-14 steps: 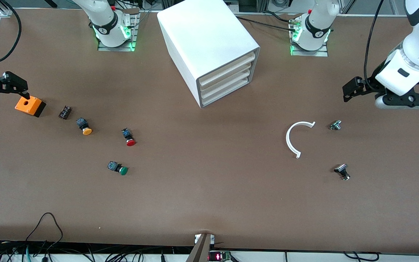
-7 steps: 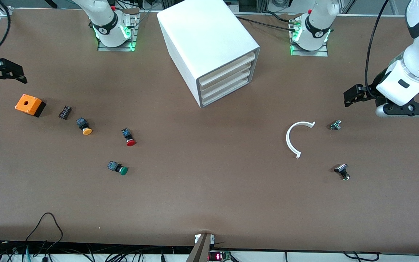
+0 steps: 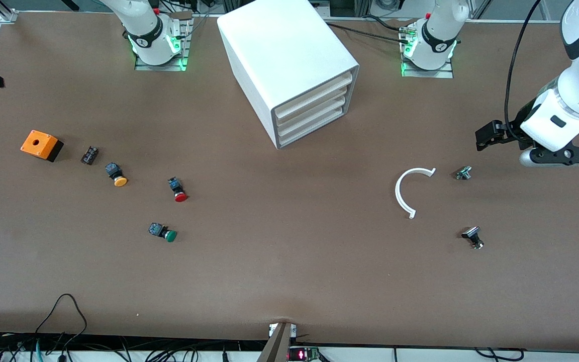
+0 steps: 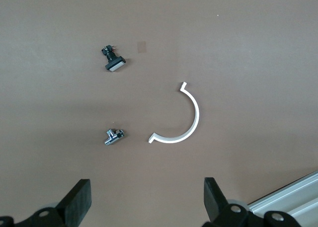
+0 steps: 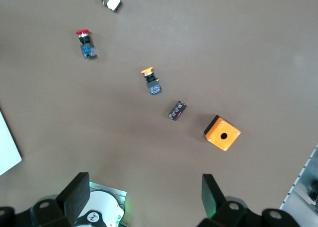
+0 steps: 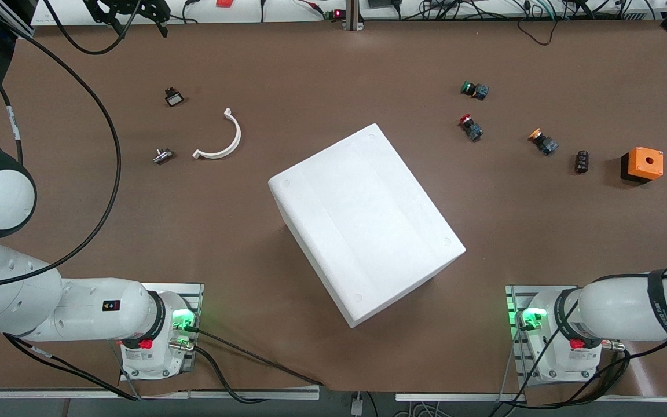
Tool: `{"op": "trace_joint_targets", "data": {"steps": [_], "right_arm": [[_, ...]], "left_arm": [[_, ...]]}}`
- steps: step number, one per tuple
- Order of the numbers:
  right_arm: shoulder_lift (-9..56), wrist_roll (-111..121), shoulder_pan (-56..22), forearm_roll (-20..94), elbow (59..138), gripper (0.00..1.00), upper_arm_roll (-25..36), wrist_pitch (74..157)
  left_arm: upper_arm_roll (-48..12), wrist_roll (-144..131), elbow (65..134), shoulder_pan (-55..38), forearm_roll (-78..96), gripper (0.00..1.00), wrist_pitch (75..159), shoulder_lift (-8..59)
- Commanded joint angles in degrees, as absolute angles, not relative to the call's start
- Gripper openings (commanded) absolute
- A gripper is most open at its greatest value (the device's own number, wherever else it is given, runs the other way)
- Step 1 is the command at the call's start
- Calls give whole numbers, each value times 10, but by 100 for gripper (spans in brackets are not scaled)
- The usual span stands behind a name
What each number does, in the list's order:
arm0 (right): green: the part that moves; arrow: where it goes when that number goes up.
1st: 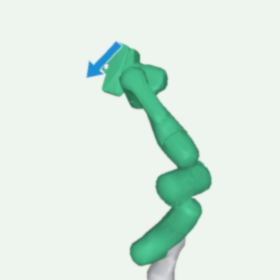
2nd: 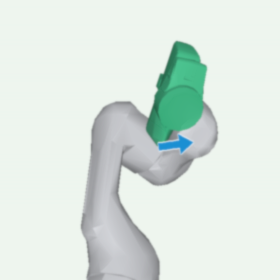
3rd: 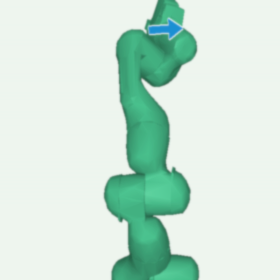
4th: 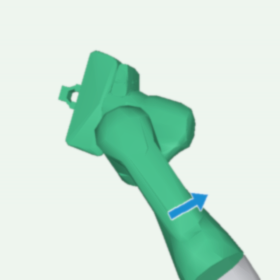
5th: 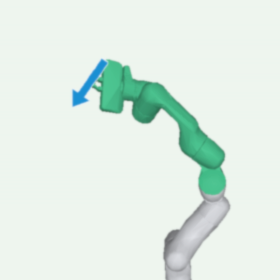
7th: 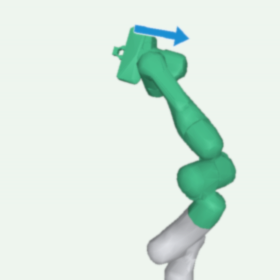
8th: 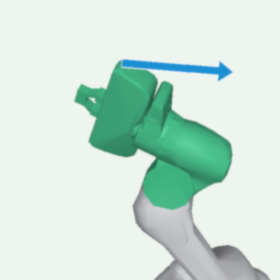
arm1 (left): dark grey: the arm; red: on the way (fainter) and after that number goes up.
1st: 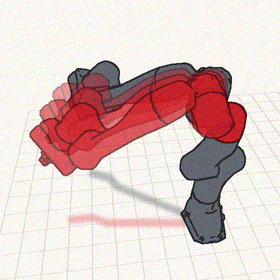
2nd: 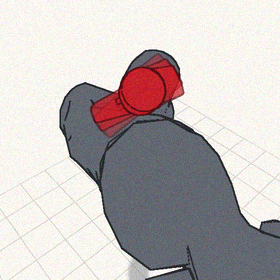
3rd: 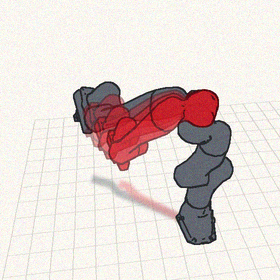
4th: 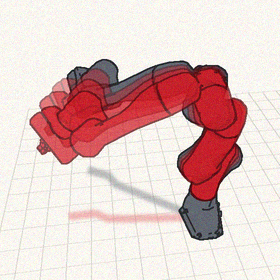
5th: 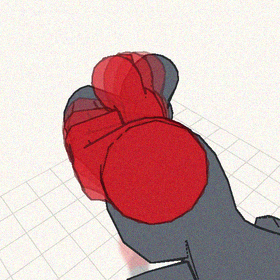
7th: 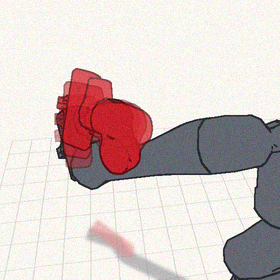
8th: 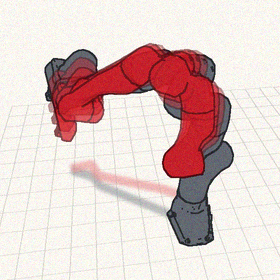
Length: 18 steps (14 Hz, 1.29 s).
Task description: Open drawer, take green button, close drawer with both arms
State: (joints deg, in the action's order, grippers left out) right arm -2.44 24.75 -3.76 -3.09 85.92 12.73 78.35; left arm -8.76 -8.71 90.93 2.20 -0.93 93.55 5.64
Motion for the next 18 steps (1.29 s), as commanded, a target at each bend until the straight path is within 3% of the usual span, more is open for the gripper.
{"op": "trace_joint_targets", "data": {"steps": [1, 9, 18], "right_arm": [[37, 251, -33, -37, 860, 100, 127, 816], [36, 253, -42, -24, 864, 100, 121, 923], [24, 338, -44, -8, 864, 100, 120, 860]], "left_arm": [[-91, -83, 888, 23, -22, 100, 925, 68], [-90, -84, 889, 25, -22, 100, 925, 69], [-90, -85, 891, 25, -22, 100, 925, 69]]}}
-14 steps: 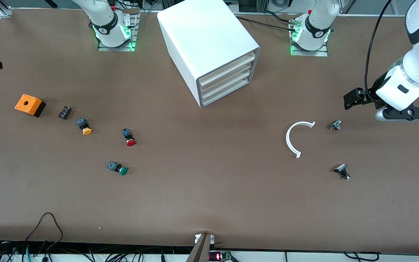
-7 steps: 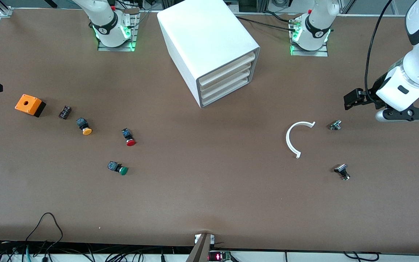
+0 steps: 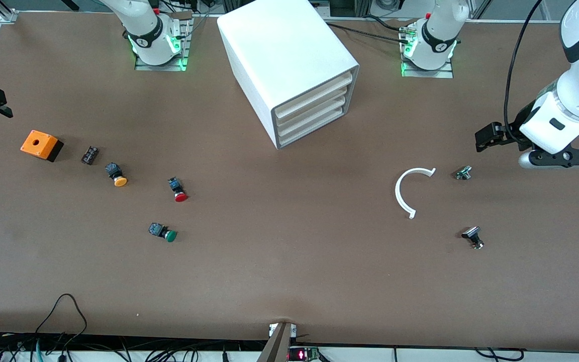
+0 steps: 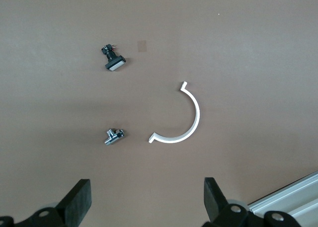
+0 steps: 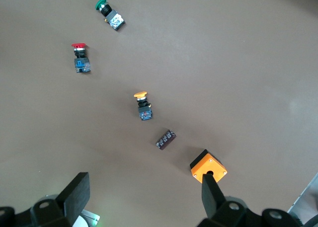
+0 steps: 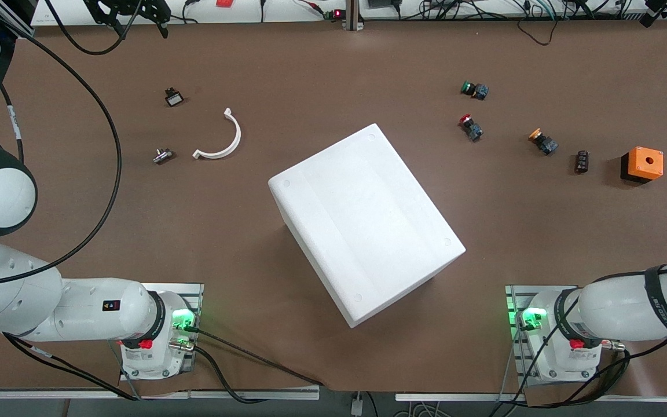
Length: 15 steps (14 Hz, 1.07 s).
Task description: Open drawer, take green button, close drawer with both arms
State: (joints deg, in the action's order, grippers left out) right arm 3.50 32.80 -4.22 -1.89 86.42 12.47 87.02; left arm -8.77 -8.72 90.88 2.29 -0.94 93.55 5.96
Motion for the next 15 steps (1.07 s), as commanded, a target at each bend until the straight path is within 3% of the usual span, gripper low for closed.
{"op": "trace_joint_targets", "data": {"steps": [1, 15], "right_arm": [[24, 338, -44, -8, 864, 100, 113, 860], [49, 260, -93, 18, 860, 100, 105, 907]], "left_arm": [[-90, -85, 891, 25, -22, 100, 925, 69], [-90, -84, 891, 25, -22, 100, 925, 69]]}}
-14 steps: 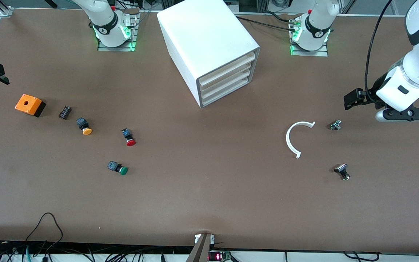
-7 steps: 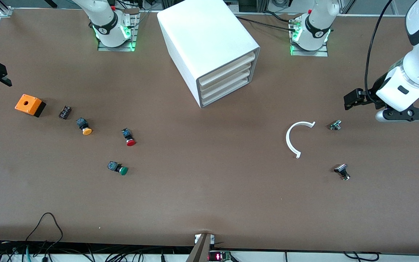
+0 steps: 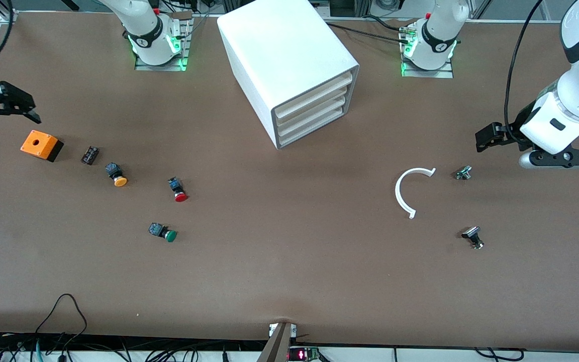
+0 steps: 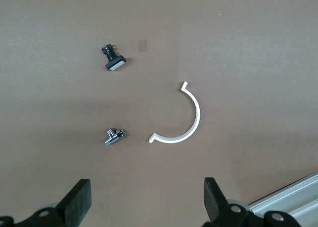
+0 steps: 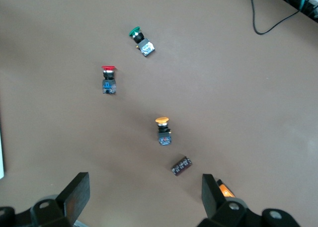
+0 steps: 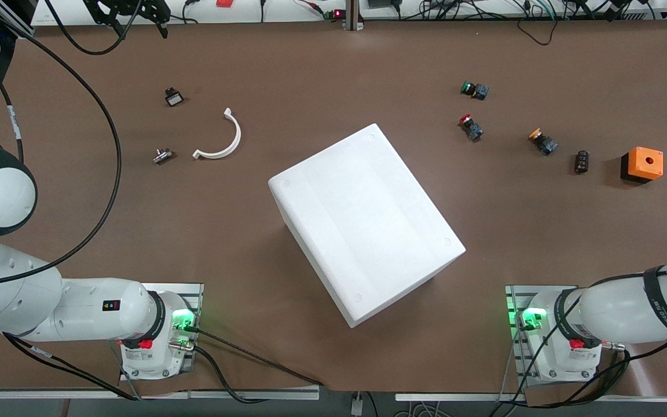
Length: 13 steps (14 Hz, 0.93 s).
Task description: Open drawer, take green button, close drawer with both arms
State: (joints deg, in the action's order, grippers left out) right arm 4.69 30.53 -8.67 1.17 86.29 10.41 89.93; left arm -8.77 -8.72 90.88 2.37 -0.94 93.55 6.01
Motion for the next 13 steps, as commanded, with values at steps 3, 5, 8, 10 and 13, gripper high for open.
{"op": "trace_joint_targets", "data": {"steps": [3, 5, 8, 10, 13], "right_arm": [[74, 230, -144, 5, 860, 100, 105, 925], [75, 234, -153, -25, 860, 100, 105, 927], [71, 239, -173, -53, 861, 100, 105, 920], [73, 248, -170, -46, 862, 100, 110, 929], [77, 285, -156, -26, 866, 100, 120, 947]], "left_arm": [[-90, -84, 891, 25, -22, 100, 925, 69], [-90, -84, 891, 25, -22, 100, 925, 69], [-90, -84, 891, 25, -22, 100, 925, 69], [-91, -85, 891, 25, -22, 100, 924, 69], [-91, -84, 891, 25, -22, 100, 924, 69]]}}
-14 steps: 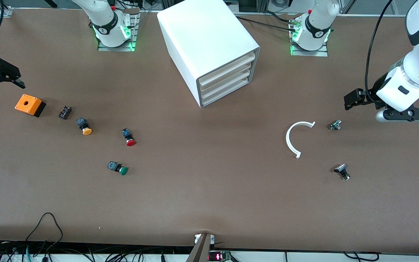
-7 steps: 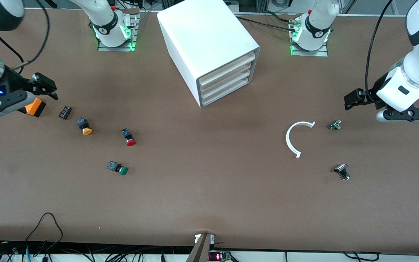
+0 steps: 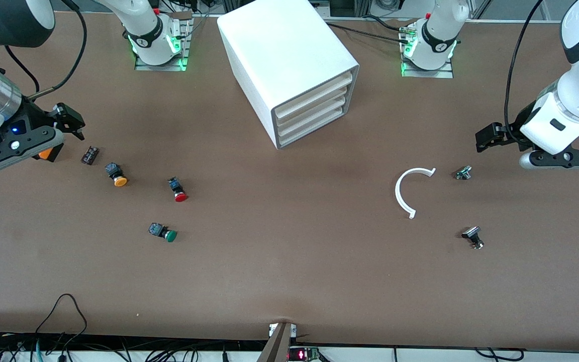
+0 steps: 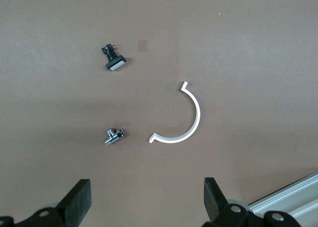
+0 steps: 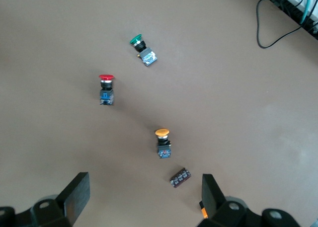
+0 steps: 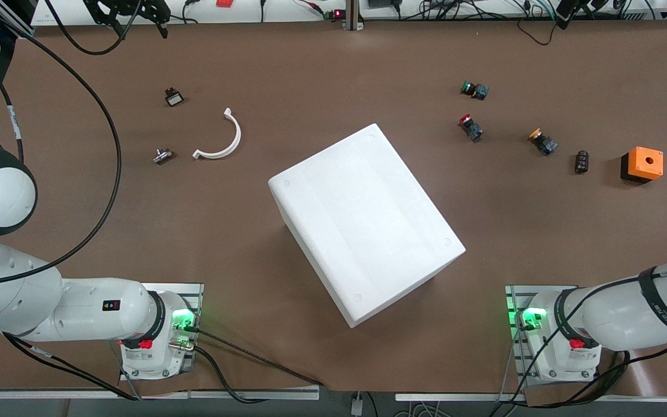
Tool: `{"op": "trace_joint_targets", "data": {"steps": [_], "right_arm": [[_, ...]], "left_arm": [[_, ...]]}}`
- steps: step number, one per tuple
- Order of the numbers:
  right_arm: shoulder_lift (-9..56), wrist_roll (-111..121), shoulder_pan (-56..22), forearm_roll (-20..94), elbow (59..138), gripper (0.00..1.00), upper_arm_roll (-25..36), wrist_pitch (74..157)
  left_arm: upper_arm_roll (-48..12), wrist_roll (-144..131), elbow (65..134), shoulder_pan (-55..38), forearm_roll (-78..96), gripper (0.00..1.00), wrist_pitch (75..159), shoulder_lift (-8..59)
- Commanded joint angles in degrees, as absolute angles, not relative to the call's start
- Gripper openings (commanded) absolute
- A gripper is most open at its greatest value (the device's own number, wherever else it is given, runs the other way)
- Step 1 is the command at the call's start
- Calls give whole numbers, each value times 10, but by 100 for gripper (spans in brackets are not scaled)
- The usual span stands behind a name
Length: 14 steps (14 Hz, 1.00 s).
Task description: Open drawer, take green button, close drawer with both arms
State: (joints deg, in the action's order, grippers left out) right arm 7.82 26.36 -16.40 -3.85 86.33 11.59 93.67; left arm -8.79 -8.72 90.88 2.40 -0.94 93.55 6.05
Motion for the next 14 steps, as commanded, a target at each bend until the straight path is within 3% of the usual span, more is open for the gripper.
{"op": "trace_joint_targets", "data": {"steps": [1, 4, 7, 14], "right_arm": [[78, 285, -156, -22, 866, 100, 120, 947], [48, 286, -137, -20, 916, 100, 113, 976], [23, 283, -49, -21, 944, 100, 20, 990], [29, 275, -46, -18, 932, 100, 18, 979]], "left_arm": [[-91, -84, 891, 25, -22, 100, 924, 69], [-91, -84, 891, 25, -22, 100, 924, 69], [-91, -84, 891, 25, -22, 100, 924, 69], [-91, -84, 890, 25, -22, 100, 924, 69]]}}
